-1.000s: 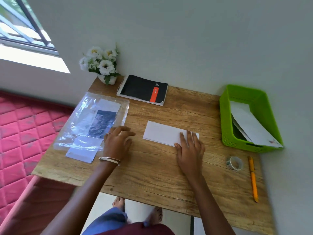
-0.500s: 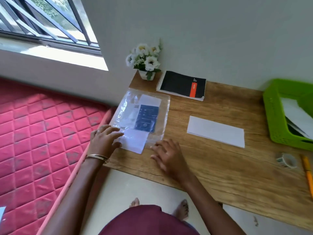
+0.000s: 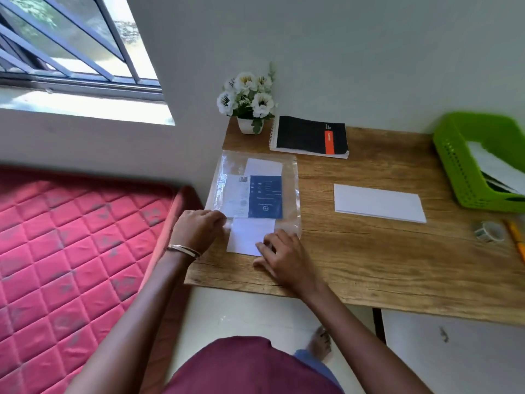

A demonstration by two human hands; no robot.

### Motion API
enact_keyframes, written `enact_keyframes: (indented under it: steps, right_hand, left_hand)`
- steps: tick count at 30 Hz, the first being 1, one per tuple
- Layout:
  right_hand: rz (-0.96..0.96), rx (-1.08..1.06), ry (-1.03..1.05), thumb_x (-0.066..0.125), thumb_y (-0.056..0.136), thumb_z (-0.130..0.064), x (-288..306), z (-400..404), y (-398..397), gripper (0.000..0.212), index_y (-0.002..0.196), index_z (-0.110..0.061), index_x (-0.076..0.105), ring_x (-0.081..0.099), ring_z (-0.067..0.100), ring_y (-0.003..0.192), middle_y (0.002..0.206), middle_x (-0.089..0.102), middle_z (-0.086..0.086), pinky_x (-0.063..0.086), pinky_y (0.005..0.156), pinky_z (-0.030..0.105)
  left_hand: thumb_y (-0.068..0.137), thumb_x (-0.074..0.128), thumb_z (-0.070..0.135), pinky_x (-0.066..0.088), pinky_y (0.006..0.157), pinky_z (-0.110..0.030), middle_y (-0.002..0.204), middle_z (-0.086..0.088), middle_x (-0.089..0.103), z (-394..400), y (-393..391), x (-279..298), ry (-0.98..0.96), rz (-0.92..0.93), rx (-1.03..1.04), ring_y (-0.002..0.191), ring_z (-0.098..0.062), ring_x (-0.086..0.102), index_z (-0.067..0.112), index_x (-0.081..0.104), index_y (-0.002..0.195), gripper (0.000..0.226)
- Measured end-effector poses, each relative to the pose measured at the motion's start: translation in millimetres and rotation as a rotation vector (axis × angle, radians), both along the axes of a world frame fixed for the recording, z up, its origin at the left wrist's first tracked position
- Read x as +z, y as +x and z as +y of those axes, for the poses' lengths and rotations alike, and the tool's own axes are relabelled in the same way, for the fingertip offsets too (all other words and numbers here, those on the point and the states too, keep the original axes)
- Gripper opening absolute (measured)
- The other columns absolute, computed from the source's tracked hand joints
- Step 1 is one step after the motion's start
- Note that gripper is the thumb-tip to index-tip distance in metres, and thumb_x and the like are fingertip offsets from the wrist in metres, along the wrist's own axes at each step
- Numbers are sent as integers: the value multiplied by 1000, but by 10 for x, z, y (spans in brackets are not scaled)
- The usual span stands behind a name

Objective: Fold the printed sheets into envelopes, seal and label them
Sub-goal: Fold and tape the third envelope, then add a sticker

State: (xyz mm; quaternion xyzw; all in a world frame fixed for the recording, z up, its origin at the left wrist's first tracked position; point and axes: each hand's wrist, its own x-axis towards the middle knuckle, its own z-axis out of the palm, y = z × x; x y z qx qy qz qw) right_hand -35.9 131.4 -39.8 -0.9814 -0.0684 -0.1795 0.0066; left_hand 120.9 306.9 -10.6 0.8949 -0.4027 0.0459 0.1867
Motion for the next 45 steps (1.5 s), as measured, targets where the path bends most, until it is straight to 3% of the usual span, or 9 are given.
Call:
enact_keyframes:
  steps: [9, 14, 19, 24, 28, 31, 35, 40, 45]
  right_hand:
    - [16, 98, -243, 58, 75, 2, 144, 113, 145, 14, 66, -7, 62, 46, 21, 53, 56, 50, 5, 29, 50, 30]
    - [-37, 202, -244, 43, 90, 0, 267, 117, 144, 26, 101, -14, 62, 44, 18, 46, 50, 48, 1, 35, 49, 26]
    - [-89, 167, -289, 53, 85, 1, 272, 132, 136, 21, 67, -9, 56, 46, 23, 53, 55, 49, 7, 43, 64, 36]
    - [-71, 196, -215, 48, 91, 1, 282, 139, 132, 22, 78, -8, 63, 52, 22, 59, 65, 56, 5, 42, 58, 33]
    - [66, 231, 85, 62, 84, -2, 616, 154, 13, 28, 110, -11, 61, 57, 21, 61, 70, 63, 5, 49, 59, 30]
    - [150, 226, 400, 67, 79, -8, 1129, 100, -123, 26, 104, -8, 68, 62, 19, 73, 84, 69, 5, 51, 66, 30]
    - [16, 95, 826, 61, 82, -16, 1824, -148, -210, 18, 97, -11, 67, 60, 13, 79, 88, 66, 0, 51, 67, 23]
    - [-404, -93, 1256, 63, 84, 2, 2279, -492, -227, 22, 87, -19, 64, 58, 5, 62, 73, 65, -12, 48, 54, 20]
    - [-602, -287, 1423, 59, 85, 3, 2335, -893, -341, 22, 101, -12, 63, 55, 15, 58, 70, 63, -6, 46, 45, 24]
  left_hand:
    - [76, 49, 44, 53, 66, -37, 67, -1, 72, -96, 161, 94, -169, 278, 150, 68, -25, 67, 20, 73, 83, 34]
    - [76, 53, 39, 53, 67, -37, 72, -1, 73, -82, 159, 58, -169, 259, 133, 72, -24, 68, 22, 73, 87, 29]
    - [77, 53, 39, 54, 69, -38, 74, -1, 73, -60, 172, 38, -180, 273, 123, 73, -23, 68, 22, 73, 90, 29]
    - [77, 51, 39, 54, 68, -38, 75, -2, 73, -63, 167, 20, -180, 258, 122, 73, -24, 69, 22, 73, 90, 30]
    - [77, 55, 33, 54, 66, -37, 74, -3, 73, -63, 171, 20, -181, 233, 120, 71, -25, 69, 21, 73, 87, 24]
    - [80, 62, 30, 53, 66, -33, 75, -3, 73, -60, 153, 69, -155, 231, 98, 71, -24, 67, 22, 74, 85, 15]
    - [74, 46, 56, 45, 60, -27, 60, 2, 68, -106, 83, 239, -152, 347, 98, 63, -20, 63, 26, 70, 69, 39]
    - [92, 33, 56, 39, 51, -7, 47, 18, 61, -379, -82, 610, -614, 662, 169, 47, 4, 59, 25, 66, 71, 50]
    - [76, 23, 79, 49, 60, -18, 75, -7, 72, -714, -137, 1032, -944, 680, -20, 65, -16, 68, 17, 70, 92, 79]
